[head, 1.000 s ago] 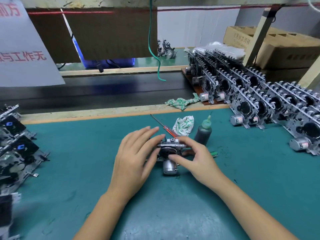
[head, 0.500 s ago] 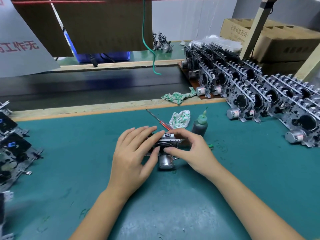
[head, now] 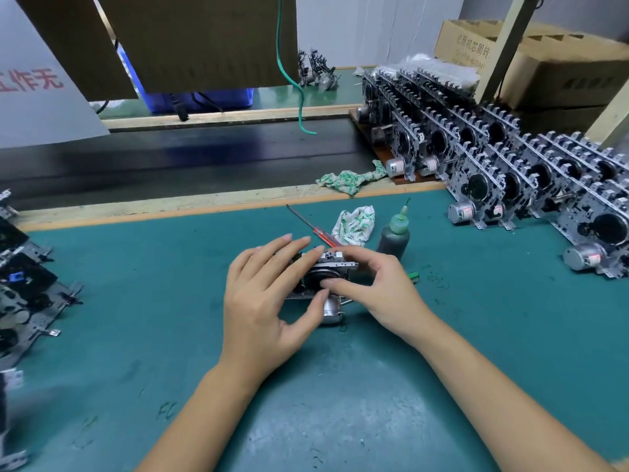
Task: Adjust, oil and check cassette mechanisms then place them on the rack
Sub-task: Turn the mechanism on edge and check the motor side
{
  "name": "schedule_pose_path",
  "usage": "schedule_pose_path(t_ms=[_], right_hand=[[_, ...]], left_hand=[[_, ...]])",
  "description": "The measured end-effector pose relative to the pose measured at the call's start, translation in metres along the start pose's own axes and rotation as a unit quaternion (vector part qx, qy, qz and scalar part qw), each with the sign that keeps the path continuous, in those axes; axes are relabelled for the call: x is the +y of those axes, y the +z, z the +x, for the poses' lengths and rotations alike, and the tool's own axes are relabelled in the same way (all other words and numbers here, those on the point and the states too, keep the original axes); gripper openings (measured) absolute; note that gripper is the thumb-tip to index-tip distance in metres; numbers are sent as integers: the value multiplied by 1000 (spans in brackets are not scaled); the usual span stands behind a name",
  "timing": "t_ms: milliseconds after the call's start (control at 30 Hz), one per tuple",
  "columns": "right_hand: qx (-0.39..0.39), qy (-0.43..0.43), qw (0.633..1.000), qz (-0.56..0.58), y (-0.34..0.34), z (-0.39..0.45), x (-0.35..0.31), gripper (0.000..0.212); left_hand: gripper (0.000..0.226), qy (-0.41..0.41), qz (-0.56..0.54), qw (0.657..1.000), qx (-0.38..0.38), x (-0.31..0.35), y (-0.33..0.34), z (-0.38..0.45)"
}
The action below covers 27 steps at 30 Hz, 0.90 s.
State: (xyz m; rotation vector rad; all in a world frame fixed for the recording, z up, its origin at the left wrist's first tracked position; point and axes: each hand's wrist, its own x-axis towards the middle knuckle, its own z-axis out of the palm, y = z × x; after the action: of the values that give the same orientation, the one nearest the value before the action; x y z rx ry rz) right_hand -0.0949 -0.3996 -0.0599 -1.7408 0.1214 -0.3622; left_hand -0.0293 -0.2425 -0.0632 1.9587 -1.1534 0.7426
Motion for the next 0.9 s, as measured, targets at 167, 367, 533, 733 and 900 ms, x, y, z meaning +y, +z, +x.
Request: schedule_pose_path(t_ms=[167, 367, 533, 733, 900], right_hand=[[-6, 4, 1000, -13, 0, -1, -1, 29], [5, 5, 999, -45, 1, -1, -3, 28], [32, -21, 981, -192, 1, -4, 0, 34], [67, -121, 870, -473, -6, -16, 4, 45], [62, -106, 874, -470, -6, -18, 5, 45]], left_hand=[[31, -14, 7, 1000, 12, 2, 1, 1], [34, -19, -1, 1000, 12, 5, 0, 1], [29, -4, 24, 999, 30, 0, 3, -1], [30, 12, 44, 999, 21, -4, 6, -2], [31, 14, 42, 999, 24, -4, 6, -4]])
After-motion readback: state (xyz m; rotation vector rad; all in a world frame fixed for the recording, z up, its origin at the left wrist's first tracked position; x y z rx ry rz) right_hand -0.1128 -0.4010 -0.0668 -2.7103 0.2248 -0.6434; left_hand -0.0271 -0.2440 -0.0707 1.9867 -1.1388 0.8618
